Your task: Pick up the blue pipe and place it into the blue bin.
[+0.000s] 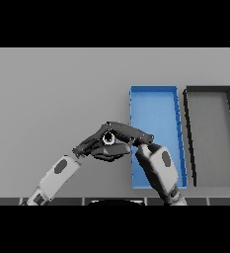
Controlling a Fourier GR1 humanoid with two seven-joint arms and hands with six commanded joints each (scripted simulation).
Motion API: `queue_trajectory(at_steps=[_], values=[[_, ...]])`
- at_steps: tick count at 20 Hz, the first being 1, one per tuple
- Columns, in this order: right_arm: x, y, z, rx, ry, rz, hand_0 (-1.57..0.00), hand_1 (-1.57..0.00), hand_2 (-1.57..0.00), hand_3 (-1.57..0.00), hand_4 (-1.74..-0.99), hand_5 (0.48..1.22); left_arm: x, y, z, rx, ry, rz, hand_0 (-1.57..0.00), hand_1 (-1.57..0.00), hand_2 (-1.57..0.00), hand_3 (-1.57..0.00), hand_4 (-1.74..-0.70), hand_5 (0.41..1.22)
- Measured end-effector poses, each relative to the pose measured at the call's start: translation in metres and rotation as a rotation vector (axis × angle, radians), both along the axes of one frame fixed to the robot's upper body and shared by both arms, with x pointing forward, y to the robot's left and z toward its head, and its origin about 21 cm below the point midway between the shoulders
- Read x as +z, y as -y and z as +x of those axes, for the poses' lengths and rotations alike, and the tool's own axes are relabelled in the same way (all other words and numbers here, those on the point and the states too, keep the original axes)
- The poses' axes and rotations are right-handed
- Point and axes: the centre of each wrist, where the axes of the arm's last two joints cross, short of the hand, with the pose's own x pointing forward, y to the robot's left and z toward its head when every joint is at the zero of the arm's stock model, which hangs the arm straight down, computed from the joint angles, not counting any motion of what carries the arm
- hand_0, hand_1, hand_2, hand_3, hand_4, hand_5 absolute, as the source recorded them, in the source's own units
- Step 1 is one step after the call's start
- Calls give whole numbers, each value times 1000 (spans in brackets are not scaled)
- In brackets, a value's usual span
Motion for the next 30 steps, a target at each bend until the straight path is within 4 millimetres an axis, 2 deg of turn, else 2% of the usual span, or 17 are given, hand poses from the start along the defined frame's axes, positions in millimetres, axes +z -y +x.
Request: queue_trajectory(at_steps=[3, 4, 9, 11, 12, 13, 16, 20, 23, 25, 30], values=[[14, 1, 4, 20, -107, 36, -1571, -1571, -1571, -1571, -1494, 1221, 0, -8, -4, -8, 2, -4, -4, -3, -3, -1, -868, 529], [22, 3, 8, 17, -120, 49, -1571, -1571, -1571, -1571, -1493, 1221, -3, -5, -4, -5, -13, 12, -3, -2, -2, 0, -865, 523], [80, 7, 12, 16, -41, 109, -1571, -1571, -1571, -1571, -1494, 1221, -4, -3, -5, -9, -13, 23, 0, 0, 0, 1, -863, 493], [112, 16, 24, -13, 47, 139, -1571, -1571, -1571, -1571, -1496, 1221, -6, -2, -5, -13, -10, 22, 0, 0, 0, 1, -868, 485], [121, 14, 27, -36, 57, 157, -1571, -1571, -1571, -1571, -1496, 1221, -4, -3, -4, -13, -7, 17, 0, 0, 0, 1, -866, 484], [126, 19, 32, -80, 55, 166, -1571, -1571, -1571, -1571, -1496, 1221, -4, -8, -4, -13, -7, 9, 1, 1, 1, 1, -864, 483], [142, 39, 57, -252, 78, 195, -1571, -1571, -1571, -1571, -1498, 1221, -2, -2, -4, 3, -17, 31, 1, 1, 1, 1, -850, 484], [133, 80, 86, -470, 15, 141, -1571, -1571, -1571, -1571, -1499, 1221, 2, -9, -7, 11, 2, 41, 1, 1, 1, 1, -831, 470], [101, 113, 106, -608, -117, 100, -1571, -1571, -1571, -1571, -1499, 1221, 2, -11, -6, 29, 1, 55, 1, 1, 1, 1, -827, 463], [83, 137, 108, -690, -172, 75, -1571, -1571, -1571, -1571, -1499, 1221, 2, -13, -6, 33, 3, 61, 1, 1, 1, 1, -824, 462], [19, 158, 103, -832, -352, -21, -1571, -1571, -1571, -1571, -1499, 1221, 1, -17, -5, 28, 8, 64, 1, 1, 1, 1, -825, 468]])
